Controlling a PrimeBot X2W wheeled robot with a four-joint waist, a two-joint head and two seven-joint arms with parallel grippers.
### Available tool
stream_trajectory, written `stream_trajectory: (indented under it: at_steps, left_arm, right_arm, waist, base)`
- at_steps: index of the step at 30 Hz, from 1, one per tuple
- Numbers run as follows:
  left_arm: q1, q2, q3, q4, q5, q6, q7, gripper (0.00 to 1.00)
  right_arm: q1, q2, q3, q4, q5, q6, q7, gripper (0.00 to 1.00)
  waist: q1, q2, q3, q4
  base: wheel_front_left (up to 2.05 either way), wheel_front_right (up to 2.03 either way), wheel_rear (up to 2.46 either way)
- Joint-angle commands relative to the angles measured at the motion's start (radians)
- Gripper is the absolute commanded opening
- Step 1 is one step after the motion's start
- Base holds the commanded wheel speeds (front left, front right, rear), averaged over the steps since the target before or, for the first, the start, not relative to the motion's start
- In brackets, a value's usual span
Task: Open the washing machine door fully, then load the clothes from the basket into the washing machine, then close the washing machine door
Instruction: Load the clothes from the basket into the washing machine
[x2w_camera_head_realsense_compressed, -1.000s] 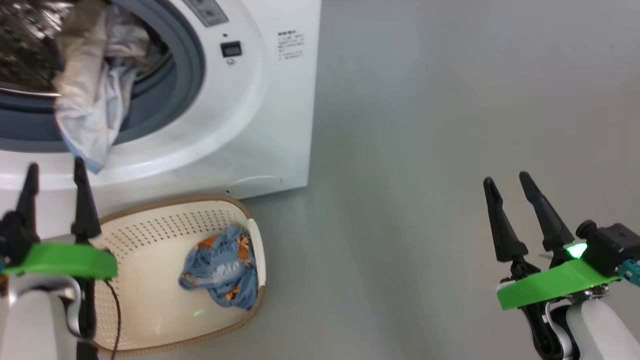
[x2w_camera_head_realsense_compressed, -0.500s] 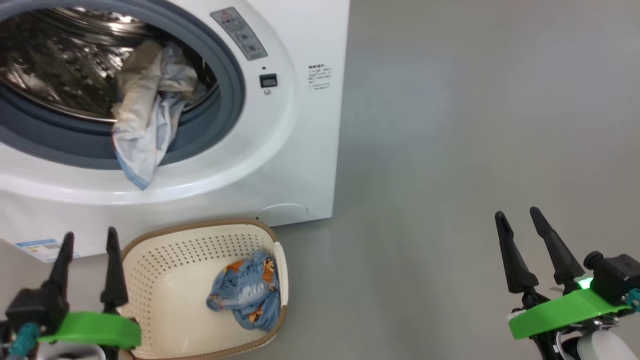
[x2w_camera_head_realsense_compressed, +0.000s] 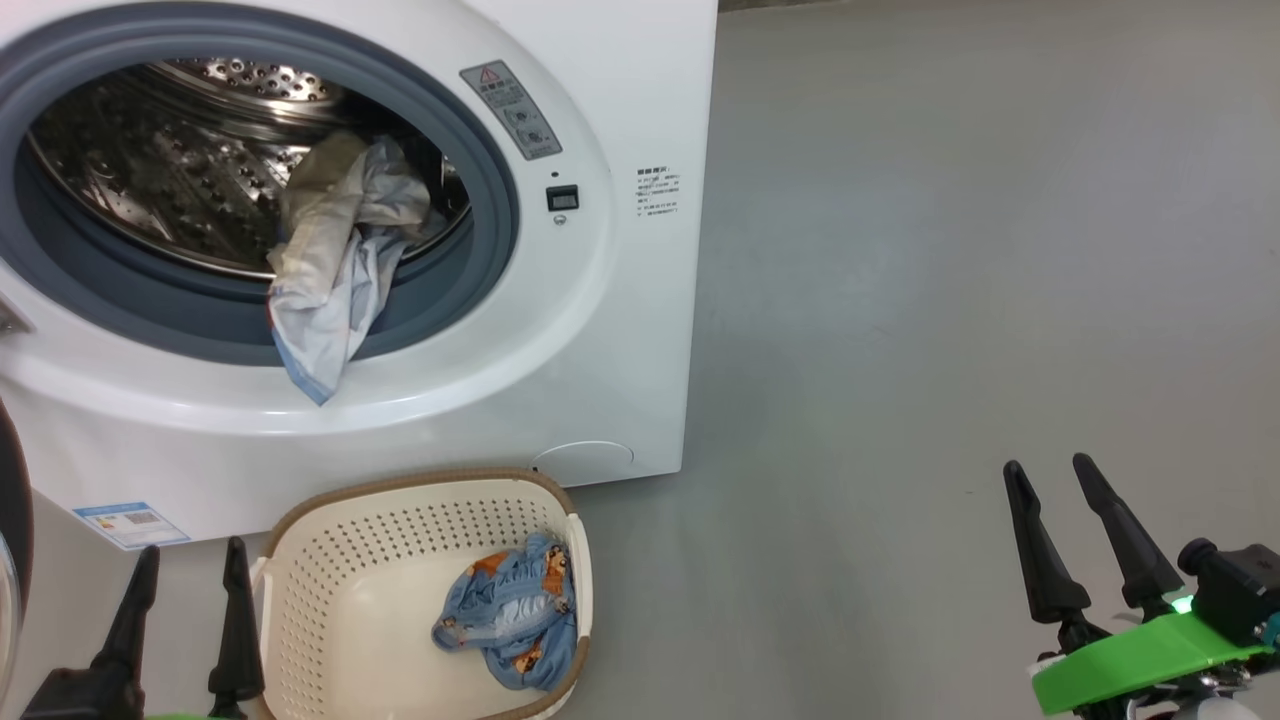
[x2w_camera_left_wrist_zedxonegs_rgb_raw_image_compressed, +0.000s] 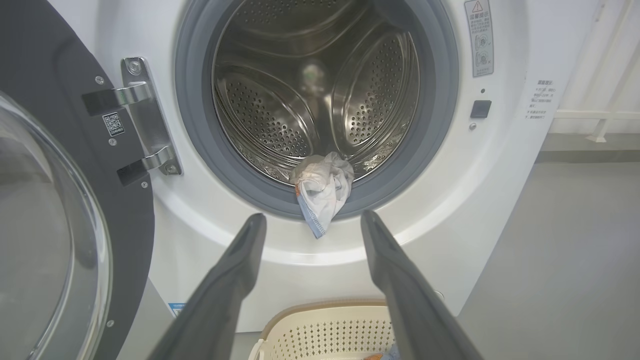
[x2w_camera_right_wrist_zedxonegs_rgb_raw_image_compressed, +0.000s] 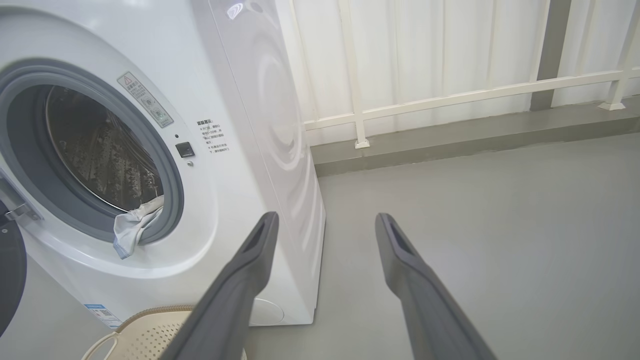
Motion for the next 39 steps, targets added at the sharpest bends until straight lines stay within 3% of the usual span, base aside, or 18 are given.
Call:
stream_trajectory:
  at_steps: [1, 21, 29, 39]
  left_arm:
    - [0.002, 0.012, 0.033, -0.041, 0.0, 0.002, -0.003, 1.0]
    - [0.015, 0.0, 0.041, -0.055, 0.0, 0.004, -0.003, 1.0]
    - [-0.059, 0.008, 0.047, -0.018, -0.014, 0.003, -0.003, 1.0]
    - [-0.246, 0.063, 0.042, 0.076, -0.035, 0.001, -0.003, 1.0]
  right_arm:
    - [0.01, -0.021, 0.009, -0.027, 0.009, 0.004, -0.008, 1.0]
    - [0.008, -0.015, 0.014, -0.037, 0.007, 0.004, -0.008, 1.0]
    - [-0.031, 0.0, 0.014, -0.047, 0.004, 0.004, -0.008, 1.0]
    - [-0.126, 0.037, 0.024, -0.062, -0.005, 0.004, -0.008, 1.0]
  waist:
    - [0.0, 0.0, -0.002, 0.001]
    - [0.0, 0.0, 0.023, -0.008]
    - [0.0, 0.0, 0.114, -0.019]
    - [0.0, 0.0, 0.295, -0.038]
  base:
    - [0.0, 0.0, 0.0]
    - [0.0, 0.0, 0.0]
    - [0.0, 0.0, 0.0]
    - [0.0, 0.0, 0.0]
